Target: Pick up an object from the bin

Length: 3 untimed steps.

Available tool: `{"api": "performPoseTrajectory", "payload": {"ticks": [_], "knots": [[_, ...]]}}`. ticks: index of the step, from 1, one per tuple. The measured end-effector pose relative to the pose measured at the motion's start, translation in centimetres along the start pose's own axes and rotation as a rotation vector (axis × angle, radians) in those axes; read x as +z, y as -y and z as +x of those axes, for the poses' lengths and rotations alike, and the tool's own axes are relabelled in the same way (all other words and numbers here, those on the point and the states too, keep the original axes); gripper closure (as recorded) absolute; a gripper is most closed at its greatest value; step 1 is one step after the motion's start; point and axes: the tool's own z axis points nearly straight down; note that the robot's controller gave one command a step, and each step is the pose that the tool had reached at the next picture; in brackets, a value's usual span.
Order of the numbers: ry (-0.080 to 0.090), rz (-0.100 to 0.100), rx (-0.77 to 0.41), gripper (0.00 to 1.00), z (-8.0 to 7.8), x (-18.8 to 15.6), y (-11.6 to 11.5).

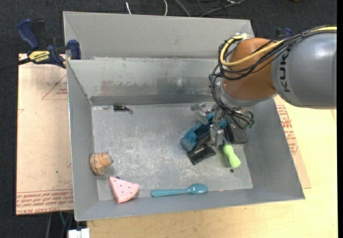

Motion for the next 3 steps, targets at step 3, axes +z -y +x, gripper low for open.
{"api": "performPoseTrajectory", "payload": {"ticks": [3], "knots": [[0.010, 0.002, 0.035, 1.00, 0.1, -11.6, 0.1]]}}
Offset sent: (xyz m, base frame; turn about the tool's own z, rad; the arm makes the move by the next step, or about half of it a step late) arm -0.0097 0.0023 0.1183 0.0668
